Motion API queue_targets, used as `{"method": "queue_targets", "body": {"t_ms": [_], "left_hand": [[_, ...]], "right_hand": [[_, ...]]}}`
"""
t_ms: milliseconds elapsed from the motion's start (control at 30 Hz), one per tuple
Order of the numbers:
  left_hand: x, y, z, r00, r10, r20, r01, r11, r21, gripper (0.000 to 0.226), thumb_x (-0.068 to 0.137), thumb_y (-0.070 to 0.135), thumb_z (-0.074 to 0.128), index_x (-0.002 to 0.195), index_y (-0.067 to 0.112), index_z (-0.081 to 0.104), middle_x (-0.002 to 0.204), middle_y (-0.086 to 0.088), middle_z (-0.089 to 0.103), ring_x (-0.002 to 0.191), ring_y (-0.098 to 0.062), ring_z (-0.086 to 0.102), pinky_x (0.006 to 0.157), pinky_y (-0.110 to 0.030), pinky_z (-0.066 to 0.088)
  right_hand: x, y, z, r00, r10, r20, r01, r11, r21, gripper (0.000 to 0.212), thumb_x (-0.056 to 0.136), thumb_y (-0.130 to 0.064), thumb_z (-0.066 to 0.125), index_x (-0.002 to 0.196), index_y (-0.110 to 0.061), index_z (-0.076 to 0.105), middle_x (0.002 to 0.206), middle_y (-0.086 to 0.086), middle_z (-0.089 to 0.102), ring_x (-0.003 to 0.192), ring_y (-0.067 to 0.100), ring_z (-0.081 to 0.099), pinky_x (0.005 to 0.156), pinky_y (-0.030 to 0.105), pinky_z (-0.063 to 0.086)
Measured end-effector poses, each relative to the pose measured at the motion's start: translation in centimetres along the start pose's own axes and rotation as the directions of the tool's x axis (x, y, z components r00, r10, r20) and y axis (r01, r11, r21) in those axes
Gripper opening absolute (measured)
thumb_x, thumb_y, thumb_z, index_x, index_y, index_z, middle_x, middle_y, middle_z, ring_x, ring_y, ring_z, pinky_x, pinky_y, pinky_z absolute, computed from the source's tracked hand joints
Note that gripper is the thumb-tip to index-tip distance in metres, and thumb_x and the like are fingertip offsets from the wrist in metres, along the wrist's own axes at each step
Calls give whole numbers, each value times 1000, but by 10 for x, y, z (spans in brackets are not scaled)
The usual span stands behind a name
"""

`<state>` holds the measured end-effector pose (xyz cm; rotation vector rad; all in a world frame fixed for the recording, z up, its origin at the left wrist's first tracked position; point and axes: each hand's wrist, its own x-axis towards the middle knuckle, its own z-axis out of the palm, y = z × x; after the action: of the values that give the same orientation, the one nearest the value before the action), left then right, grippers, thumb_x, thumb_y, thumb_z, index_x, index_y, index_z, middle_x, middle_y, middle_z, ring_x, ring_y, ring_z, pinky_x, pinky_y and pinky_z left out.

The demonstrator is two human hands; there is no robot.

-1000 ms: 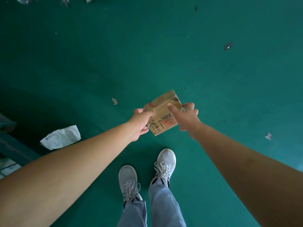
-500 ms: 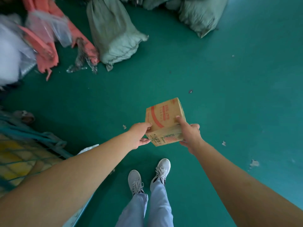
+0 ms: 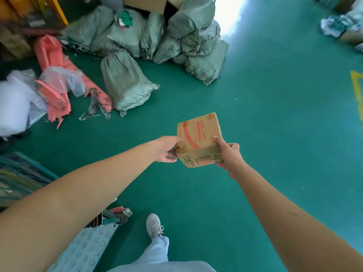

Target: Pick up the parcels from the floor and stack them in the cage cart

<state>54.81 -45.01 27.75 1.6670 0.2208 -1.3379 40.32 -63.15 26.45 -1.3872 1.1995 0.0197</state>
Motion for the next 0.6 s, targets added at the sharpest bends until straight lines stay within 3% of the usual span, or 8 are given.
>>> {"method": "queue_targets", "body": {"t_ms": [167, 333, 600], "left_hand": [[-61, -42, 17, 998, 61, -33, -61, 998, -10, 18, 100, 25, 62, 113, 13, 60, 112, -11, 67, 104, -25, 66, 102, -42, 53], [-132, -118, 44, 994, 102, -34, -102, 995, -13, 27, 98, 31, 65, 121, 16, 60, 120, -14, 68, 110, -27, 67, 101, -41, 54], [-216, -231, 46, 991, 122, -63, -127, 988, -89, 46, 96, 45, 68, 127, 13, 56, 125, -14, 65, 114, -30, 65, 106, -48, 51]], "right_hand": [[-61, 26, -25, 996, -67, 59, 66, 998, 26, 54, 84, -63, 72, 113, -26, 45, 125, 6, 58, 113, 24, 63, 91, 43, 61], [-143, 78, -56, 988, -119, 94, 116, 993, 31, 59, 84, -62, 73, 122, -25, 46, 125, 4, 58, 114, 23, 61, 93, 44, 60], [-251, 136, -58, 961, -125, 247, 114, 992, 57, 61, 87, -58, 71, 132, -22, 49, 125, 4, 58, 113, 23, 59, 83, 39, 60]]}}
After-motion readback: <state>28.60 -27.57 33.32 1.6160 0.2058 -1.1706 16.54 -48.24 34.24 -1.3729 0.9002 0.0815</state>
